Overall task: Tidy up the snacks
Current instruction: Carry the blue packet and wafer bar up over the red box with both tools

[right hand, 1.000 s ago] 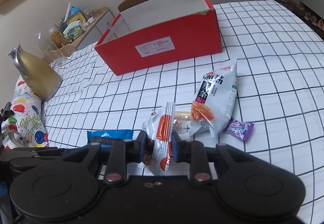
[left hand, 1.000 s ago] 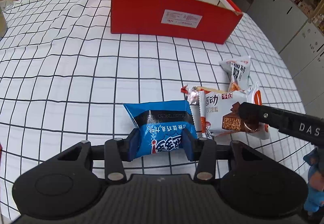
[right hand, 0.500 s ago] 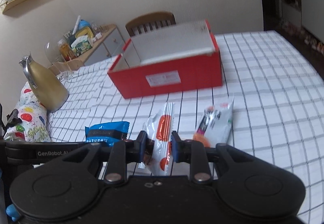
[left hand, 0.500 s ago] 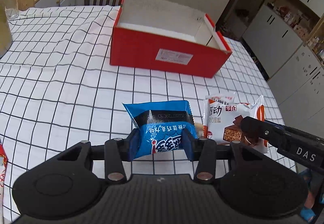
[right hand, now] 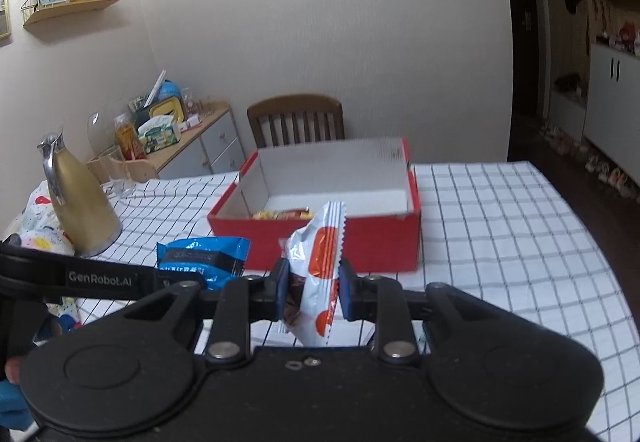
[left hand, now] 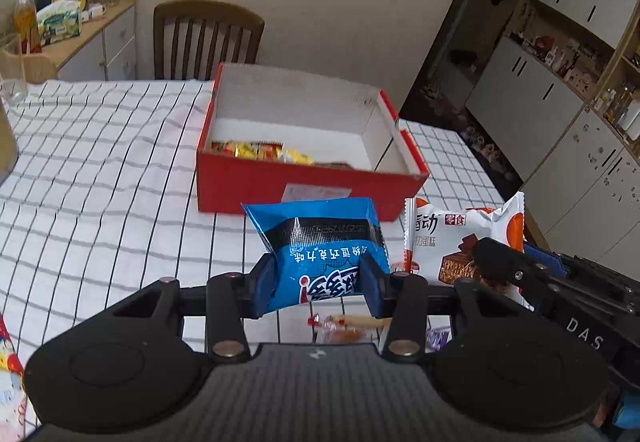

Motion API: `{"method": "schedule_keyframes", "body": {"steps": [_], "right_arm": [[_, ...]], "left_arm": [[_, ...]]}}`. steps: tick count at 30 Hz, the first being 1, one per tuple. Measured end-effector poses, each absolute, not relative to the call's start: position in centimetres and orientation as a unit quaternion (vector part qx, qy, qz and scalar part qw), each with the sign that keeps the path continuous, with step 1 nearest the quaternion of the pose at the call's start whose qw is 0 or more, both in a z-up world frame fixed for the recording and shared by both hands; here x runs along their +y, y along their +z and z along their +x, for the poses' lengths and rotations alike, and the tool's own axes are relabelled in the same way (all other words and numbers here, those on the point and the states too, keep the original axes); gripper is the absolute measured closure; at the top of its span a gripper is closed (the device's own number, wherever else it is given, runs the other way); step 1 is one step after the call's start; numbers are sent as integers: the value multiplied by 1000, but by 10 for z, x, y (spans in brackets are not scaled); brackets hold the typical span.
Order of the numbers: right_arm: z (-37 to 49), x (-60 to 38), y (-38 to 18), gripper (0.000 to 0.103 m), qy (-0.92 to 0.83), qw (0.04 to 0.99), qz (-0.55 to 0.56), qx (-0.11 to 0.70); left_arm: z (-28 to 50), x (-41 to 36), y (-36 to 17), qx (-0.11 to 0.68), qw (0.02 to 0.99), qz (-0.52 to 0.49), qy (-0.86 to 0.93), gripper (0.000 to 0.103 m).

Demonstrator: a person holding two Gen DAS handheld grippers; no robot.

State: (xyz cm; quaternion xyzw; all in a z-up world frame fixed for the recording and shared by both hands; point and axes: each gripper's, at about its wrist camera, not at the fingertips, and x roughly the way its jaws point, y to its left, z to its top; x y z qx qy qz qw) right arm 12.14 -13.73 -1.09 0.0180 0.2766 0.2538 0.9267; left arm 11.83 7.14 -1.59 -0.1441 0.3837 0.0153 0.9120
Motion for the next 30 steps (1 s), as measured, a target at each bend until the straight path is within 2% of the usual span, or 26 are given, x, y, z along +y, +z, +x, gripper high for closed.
{"method": "schedule_keyframes", "body": {"steps": [16,30], "right_arm": [[158,-132,10,80,239,944,6,229],[200,-116,12,82,248,943,-10,223]], "left_arm": [[164,74,8,356,926,-123,15,59],[210,85,-3,371,922,-109,22,59]]}}
